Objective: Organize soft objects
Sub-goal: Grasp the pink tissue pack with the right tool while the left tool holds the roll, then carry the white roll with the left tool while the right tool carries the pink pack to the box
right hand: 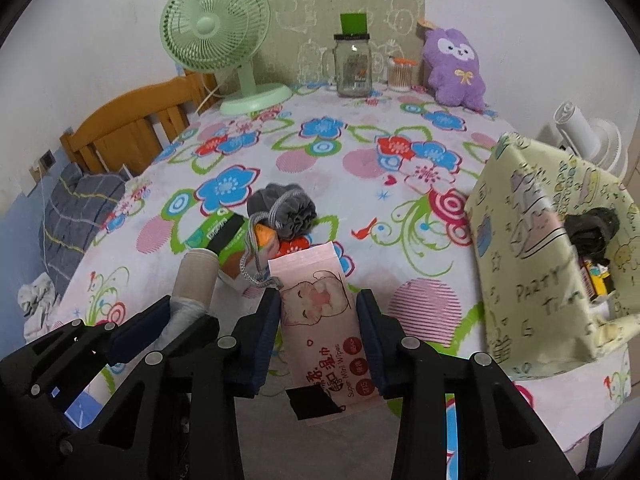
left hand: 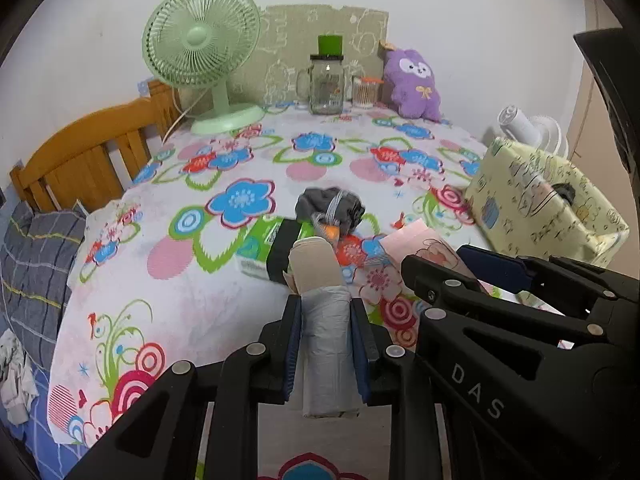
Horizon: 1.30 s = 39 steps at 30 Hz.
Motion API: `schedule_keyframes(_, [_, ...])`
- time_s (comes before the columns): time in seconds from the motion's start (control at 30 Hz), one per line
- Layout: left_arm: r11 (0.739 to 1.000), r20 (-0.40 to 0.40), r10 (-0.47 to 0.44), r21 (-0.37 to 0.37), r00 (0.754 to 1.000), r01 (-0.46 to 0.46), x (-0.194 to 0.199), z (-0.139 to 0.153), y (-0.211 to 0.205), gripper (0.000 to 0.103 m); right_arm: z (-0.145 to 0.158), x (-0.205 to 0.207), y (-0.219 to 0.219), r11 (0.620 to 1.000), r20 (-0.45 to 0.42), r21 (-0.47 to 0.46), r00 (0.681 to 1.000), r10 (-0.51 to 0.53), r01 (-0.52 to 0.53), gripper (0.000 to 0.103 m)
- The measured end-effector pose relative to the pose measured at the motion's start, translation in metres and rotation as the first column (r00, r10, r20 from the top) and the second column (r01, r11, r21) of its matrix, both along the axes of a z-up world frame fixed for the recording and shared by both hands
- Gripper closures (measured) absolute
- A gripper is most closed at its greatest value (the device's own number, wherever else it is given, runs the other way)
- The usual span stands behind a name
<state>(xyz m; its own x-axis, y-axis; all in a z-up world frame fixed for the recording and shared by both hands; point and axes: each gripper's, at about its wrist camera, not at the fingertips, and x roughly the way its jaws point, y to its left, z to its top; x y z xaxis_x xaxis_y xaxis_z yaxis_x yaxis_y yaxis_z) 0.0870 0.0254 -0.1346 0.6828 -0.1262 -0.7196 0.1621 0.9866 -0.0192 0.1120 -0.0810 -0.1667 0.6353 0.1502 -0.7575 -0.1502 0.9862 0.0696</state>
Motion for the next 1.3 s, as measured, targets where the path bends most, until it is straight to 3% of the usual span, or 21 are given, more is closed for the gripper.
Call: schedule_keyframes(1.3, [0.999, 0.191, -0.042, 0.009, 0.981, 0.042, -0.004, 0.095, -0.068, 0.081, 0.105, -0.017, -0.069, 0.999, 0.211, 0.011, 0.976, -0.051, 0.049, 0.061])
